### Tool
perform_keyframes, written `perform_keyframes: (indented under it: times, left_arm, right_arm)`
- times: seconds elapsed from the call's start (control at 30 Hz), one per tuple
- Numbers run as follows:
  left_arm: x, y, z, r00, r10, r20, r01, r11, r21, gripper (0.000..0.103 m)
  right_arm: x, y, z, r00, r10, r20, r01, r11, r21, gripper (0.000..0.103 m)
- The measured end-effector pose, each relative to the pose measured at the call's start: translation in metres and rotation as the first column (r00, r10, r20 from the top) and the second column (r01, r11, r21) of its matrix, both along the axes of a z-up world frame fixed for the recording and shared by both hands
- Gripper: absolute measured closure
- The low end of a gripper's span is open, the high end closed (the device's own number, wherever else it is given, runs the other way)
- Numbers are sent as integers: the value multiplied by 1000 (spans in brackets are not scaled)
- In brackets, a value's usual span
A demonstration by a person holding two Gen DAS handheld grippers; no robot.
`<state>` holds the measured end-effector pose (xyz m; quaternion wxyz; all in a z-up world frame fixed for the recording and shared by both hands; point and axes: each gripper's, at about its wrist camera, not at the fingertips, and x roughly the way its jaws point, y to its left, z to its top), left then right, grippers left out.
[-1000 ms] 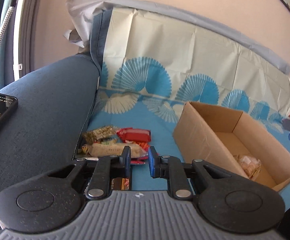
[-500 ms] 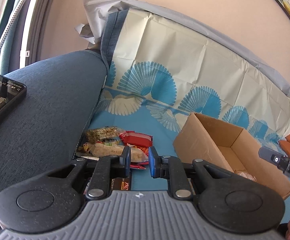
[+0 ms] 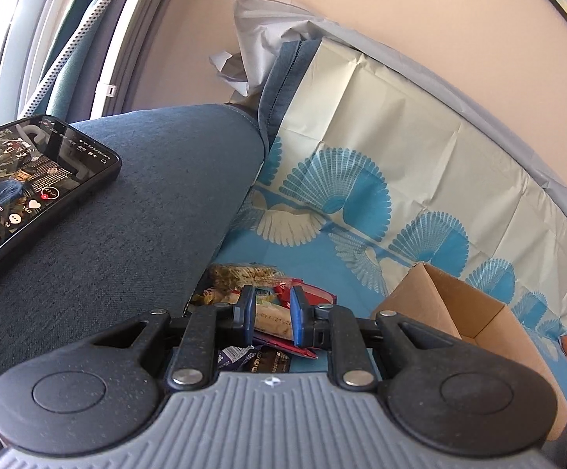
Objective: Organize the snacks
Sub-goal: 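Move both open grippers back toward the snack pile, then grasp the dark brown chocolate bar with the right gripper while the left reaches the purple bar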
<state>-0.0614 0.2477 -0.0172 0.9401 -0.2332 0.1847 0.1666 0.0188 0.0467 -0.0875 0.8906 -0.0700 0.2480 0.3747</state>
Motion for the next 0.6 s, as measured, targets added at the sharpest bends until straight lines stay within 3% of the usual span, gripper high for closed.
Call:
perform_keyframes:
  times: [0.1, 0.23, 0.33, 0.6]
  left_arm:
    - [1, 5, -3, 1000, 17, -1, -17, 1000, -22, 83]
    - [-2, 9, -4, 999, 40, 3, -40, 999, -34, 83]
    - [-1, 9, -5, 999, 45, 2, -45, 998, -32, 83]
    - [7, 8, -8, 999, 47, -20, -48, 999, -18, 81]
  right_arm:
    - [14, 11, -11, 999, -8, -44, 8, 1000, 0, 63]
    - [30, 31, -24, 994, 1, -111, -1, 1000, 0, 60]
    - [35, 49, -31, 992, 19, -124, -18, 1000, 4, 42]
    - [56, 84, -56, 978, -2, -211, -6, 999, -37, 39]
